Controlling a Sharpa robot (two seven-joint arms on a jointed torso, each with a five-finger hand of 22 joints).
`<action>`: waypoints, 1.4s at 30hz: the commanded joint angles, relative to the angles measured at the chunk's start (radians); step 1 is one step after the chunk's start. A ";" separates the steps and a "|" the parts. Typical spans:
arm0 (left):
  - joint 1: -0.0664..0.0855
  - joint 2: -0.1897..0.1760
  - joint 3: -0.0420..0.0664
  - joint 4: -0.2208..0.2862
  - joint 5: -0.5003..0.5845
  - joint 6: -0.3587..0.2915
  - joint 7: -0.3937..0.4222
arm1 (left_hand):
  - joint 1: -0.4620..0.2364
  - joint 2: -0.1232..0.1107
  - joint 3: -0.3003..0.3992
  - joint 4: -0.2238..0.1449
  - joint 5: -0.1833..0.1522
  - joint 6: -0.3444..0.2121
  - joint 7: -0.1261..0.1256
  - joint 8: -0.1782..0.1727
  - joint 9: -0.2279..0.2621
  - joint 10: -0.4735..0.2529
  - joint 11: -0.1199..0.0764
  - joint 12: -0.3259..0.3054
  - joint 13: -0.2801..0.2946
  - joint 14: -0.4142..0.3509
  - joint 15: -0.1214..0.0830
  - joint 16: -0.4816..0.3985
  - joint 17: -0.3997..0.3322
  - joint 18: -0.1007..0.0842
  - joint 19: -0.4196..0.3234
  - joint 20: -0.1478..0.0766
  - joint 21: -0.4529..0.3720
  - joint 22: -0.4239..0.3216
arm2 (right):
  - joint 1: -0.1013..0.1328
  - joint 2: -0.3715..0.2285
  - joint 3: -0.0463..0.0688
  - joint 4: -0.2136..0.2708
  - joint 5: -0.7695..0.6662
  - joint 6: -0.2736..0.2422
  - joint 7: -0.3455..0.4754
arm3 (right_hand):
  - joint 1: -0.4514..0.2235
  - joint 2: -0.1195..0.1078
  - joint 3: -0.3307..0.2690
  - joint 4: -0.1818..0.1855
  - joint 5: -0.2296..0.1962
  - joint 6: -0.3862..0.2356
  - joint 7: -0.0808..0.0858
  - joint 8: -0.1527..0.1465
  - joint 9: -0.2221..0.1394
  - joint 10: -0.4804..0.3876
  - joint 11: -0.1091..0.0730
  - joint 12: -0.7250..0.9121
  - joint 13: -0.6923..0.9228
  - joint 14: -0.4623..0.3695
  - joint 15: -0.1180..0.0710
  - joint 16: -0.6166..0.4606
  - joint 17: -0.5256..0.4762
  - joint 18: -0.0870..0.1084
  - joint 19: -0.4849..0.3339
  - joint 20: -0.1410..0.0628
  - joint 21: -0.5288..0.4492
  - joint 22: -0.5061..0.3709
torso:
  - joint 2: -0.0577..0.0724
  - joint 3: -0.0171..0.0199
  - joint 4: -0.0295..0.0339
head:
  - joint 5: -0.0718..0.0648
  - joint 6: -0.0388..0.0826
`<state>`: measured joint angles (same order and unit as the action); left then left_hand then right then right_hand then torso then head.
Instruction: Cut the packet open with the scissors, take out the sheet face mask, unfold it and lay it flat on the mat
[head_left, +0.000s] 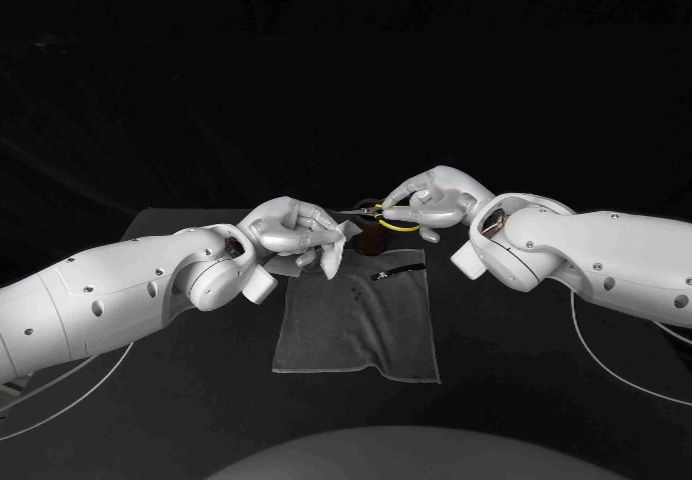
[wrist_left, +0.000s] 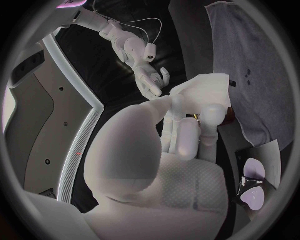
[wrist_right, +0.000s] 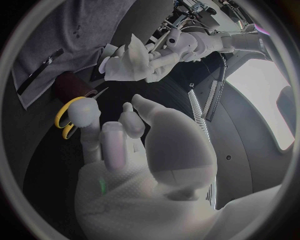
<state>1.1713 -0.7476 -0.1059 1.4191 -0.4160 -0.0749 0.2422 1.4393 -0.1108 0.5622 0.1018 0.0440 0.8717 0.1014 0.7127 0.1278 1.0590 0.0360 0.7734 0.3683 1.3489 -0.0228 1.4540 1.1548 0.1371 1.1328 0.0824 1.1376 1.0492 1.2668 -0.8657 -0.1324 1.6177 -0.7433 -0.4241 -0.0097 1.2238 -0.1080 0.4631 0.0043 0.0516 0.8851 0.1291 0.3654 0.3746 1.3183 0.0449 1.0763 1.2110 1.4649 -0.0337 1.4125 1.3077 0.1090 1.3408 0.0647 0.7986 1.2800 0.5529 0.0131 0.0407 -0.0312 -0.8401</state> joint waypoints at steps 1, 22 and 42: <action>0.001 0.001 0.001 0.005 0.026 0.022 0.009 | -0.004 0.007 0.004 -0.001 0.004 -0.002 0.004 0.004 0.086 0.010 -0.003 -0.005 0.001 0.006 0.001 0.005 0.001 -0.002 0.007 0.001 0.005 0.001 | 0.001 0.000 0.001 0.003 0.026 -0.009 0.004 | -0.006 -0.005 -0.009 0.002 -0.003 -0.008 0.007 -0.010 -0.004 -0.009 0.004 -0.007 -0.001 0.046 0.009 -0.006 0.082 0.017 -0.008 0.005 -0.006 -0.003 | 0.000 0.0006 -0.0003 | 0.001 -0.001; 0.001 -0.008 0.001 0.031 0.112 -0.023 -0.014 | -0.011 0.005 0.007 -0.002 0.004 -0.003 0.004 0.006 0.089 0.014 -0.002 -0.006 0.001 0.008 0.001 0.007 0.006 -0.003 0.010 0.001 0.008 0.005 | -0.058 0.002 -0.005 0.080 -0.033 -0.095 0.029 | 0.006 0.013 -0.030 0.013 -0.002 0.029 0.006 -0.039 -0.025 -0.031 0.005 -0.016 -0.024 0.042 0.012 -0.016 0.073 0.026 -0.008 0.019 -0.031 -0.016 | 0.000 0.0013 -0.0002 | 0.007 -0.004; 0.001 -0.006 0.000 0.052 0.151 -0.130 -0.046 | -0.019 0.004 0.009 -0.001 0.004 -0.004 0.004 0.008 0.092 0.018 -0.002 -0.006 0.002 0.011 0.002 0.009 0.011 -0.004 0.013 0.001 0.011 0.008 | -0.089 0.078 -0.009 0.088 -0.038 -0.169 -0.021 | -0.017 0.005 -0.056 0.036 -0.003 0.064 -0.008 -0.037 -0.029 -0.009 -0.007 0.008 -0.018 0.054 0.001 -0.002 0.087 0.022 0.011 0.009 -0.006 -0.007 | 0.000 -0.0006 0.0002 | 0.006 -0.002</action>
<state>1.1713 -0.7553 -0.1068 1.4685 -0.2815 -0.1759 0.2013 1.4324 -0.1070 0.5645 0.0991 0.0446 0.8698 0.0996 0.7153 0.1279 1.0676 0.0343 0.7733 0.3689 1.3524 -0.0192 1.4588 1.1645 0.1371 1.1403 0.0823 1.1452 1.0561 1.1787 -0.7899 -0.1423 1.7094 -0.7672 -0.5681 -0.0084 1.2156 -0.1030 0.4094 0.0385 0.0518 0.9420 0.1237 0.3248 0.3461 1.3042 0.0375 1.0795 1.1940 1.4649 -0.0272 1.4087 1.3074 0.1228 1.3451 0.0717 0.7956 1.2743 0.5528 0.0128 0.0407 -0.0253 -0.8426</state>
